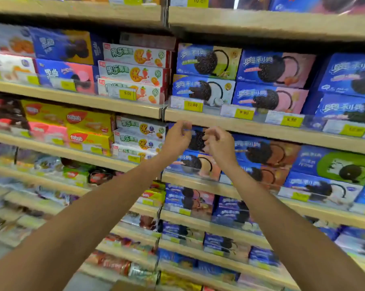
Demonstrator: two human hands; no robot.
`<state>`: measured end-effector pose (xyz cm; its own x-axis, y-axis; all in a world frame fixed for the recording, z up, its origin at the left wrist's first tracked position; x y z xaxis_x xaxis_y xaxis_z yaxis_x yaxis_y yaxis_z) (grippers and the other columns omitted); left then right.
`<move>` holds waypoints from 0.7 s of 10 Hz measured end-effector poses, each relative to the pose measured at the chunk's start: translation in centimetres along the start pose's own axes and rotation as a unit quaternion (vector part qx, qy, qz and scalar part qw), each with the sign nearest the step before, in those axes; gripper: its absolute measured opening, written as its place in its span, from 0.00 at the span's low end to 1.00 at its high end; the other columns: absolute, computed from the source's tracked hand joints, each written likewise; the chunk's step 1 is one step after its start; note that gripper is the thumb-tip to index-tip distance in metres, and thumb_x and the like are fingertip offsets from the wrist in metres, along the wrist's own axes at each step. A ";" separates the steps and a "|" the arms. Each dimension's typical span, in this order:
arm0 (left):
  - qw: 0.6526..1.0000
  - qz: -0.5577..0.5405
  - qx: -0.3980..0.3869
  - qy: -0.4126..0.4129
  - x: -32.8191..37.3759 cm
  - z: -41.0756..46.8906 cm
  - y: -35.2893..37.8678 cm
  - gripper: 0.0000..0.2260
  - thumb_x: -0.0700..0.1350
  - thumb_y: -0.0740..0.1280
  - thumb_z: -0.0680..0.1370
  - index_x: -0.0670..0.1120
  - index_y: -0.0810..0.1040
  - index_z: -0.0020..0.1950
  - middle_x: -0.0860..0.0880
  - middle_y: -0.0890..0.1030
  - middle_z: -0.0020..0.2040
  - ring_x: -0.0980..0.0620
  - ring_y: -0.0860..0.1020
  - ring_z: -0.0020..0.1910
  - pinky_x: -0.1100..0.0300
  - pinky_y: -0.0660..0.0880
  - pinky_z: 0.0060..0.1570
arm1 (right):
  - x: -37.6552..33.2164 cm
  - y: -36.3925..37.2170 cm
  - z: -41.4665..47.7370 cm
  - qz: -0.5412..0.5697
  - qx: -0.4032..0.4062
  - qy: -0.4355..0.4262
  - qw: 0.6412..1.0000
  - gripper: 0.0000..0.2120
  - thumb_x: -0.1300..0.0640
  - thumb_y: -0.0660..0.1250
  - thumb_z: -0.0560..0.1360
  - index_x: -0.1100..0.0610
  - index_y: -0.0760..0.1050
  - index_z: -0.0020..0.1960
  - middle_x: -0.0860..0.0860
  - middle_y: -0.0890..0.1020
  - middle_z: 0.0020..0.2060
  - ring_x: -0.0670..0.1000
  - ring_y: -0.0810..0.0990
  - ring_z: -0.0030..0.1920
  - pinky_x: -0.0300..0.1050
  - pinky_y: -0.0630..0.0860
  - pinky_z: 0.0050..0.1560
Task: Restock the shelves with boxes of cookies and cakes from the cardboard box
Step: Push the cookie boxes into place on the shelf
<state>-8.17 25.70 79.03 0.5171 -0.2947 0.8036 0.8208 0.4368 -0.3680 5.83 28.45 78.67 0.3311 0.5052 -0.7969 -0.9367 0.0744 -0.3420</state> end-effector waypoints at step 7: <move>0.754 -0.091 -0.121 -0.639 -41.3 -45.3 8.7 0.10 0.40 0.61 0.78 0.51 0.72 0.38 0.52 0.73 0.37 0.53 0.73 0.38 0.57 0.72 0.43 | 37.7 20.7 -41.9 -0.070 -0.380 0.494 0.779 0.13 0.64 0.61 0.73 0.54 0.72 0.31 0.53 0.76 0.26 0.50 0.74 0.27 0.42 0.68 0.33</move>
<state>-11.45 3.17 21.47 -0.1382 0.7967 0.5884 0.9504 0.2738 -0.1475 3.68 13.04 20.68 0.7011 -0.3987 -0.5913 -0.6704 -0.6511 -0.3558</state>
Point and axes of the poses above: each hand's wrist, its own z-axis towards the middle knuckle, its own y-axis out of the palm, x = y × z, the point moved 6 cm from there along z, towards the middle knuckle
